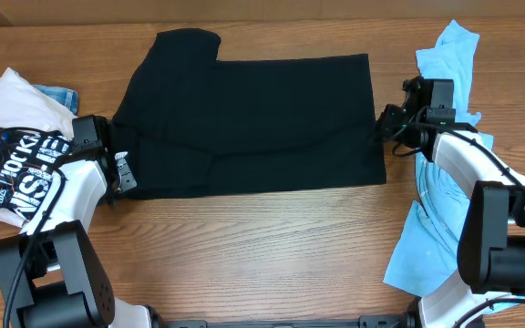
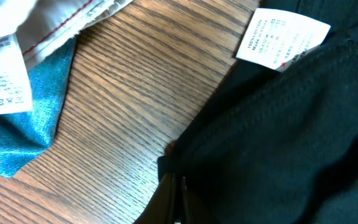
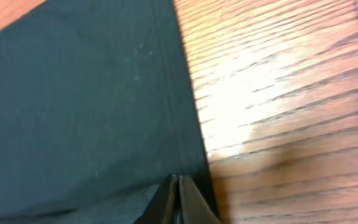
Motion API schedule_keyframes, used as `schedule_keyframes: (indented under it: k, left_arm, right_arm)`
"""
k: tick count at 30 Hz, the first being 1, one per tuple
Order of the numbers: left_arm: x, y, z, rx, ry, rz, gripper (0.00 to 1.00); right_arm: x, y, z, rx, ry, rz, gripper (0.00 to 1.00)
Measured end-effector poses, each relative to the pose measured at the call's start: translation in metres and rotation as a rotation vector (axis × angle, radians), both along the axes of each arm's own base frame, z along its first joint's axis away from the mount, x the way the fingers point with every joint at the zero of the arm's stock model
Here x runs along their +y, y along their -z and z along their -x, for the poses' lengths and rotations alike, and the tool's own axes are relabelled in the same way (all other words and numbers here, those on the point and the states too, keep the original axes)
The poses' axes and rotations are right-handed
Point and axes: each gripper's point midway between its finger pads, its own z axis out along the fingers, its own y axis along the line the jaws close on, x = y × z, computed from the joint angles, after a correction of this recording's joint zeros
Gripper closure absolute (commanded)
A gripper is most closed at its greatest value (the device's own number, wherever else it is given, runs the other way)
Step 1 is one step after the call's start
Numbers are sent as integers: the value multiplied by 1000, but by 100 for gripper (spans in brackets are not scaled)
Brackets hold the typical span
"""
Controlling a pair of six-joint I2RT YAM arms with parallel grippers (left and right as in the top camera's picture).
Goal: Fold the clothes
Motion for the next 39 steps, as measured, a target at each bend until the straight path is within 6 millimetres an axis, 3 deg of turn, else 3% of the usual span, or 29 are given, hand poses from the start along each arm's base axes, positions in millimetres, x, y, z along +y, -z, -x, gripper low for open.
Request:
schedule_keyframes:
  k: [1, 3, 7, 12, 16, 20, 27, 29, 30, 32, 39]
  left_arm:
    - [0, 0, 0, 0, 0, 1, 96]
    - [-1, 0, 0, -1, 1, 4, 96]
    - [-2, 1, 0, -2, 3, 11, 95]
    - [-2, 1, 1, 3, 2, 9, 95]
    - [0, 0, 2, 8, -2, -3, 94]
    - [1, 0, 2, 9, -2, -5, 94]
    - [1, 0, 2, 10, -2, -6, 93]
    - [1, 0, 2, 10, -2, -6, 93]
    - [1, 0, 2, 10, -2, -6, 93]
    - [1, 0, 3, 13, -2, -5, 96]
    - [0, 3, 19, 77, -23, -6, 96]
  right_arm:
    - [-2, 0, 0, 2, 10, 11, 89]
    - [-10, 5, 6, 38, 48, 37, 58]
    - [-18, 17, 25, 139, 87, 71, 64]
    - [-16, 37, 80, 379, 85, 75, 64]
    - [-14, 42, 108, 499, 80, 71, 64]
    - [-8, 42, 118, 535, 59, 41, 64]
    - [7, 39, 115, 516, -7, -34, 65]
    - [9, 38, 118, 526, -20, -42, 73]
    - [10, 39, 119, 530, -28, -43, 87]
    - [10, 39, 121, 537, -33, -43, 96]
    - [-2, 41, 152, 669, 12, 24, 96]
